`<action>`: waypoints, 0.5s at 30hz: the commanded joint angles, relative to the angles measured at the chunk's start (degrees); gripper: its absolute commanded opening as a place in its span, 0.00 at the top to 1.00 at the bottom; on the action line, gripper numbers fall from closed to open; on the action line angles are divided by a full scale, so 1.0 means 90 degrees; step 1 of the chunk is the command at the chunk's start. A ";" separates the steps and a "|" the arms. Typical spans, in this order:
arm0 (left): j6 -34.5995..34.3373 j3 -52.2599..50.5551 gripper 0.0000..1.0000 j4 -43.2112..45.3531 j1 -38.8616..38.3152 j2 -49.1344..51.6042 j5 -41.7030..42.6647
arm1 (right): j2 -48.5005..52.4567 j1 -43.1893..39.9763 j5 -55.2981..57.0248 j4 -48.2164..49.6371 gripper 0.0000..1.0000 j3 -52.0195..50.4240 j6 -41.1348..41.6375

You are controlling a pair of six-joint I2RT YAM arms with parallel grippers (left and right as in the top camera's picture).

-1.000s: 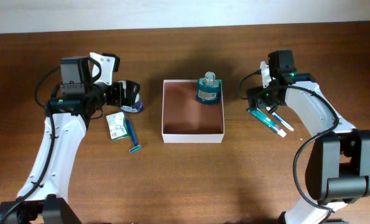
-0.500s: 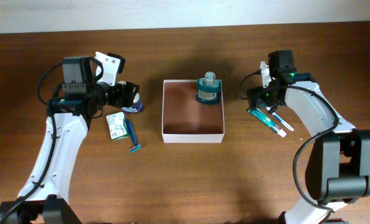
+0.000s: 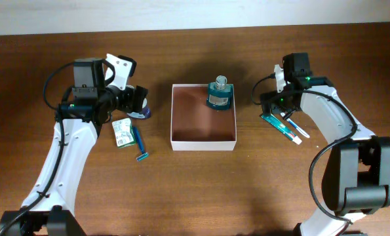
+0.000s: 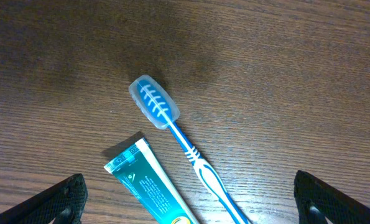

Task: Pack container

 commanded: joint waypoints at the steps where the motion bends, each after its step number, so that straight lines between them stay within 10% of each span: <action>1: 0.0097 0.0136 0.19 0.0134 -0.0017 0.0075 -0.0170 | -0.0104 -0.0017 0.0056 0.0002 0.01 -0.0034 -0.0024; 15: 0.0097 0.0136 0.18 0.0189 -0.0168 0.0410 -0.0199 | -0.0104 -0.0017 0.0056 0.0002 0.01 -0.0034 -0.0024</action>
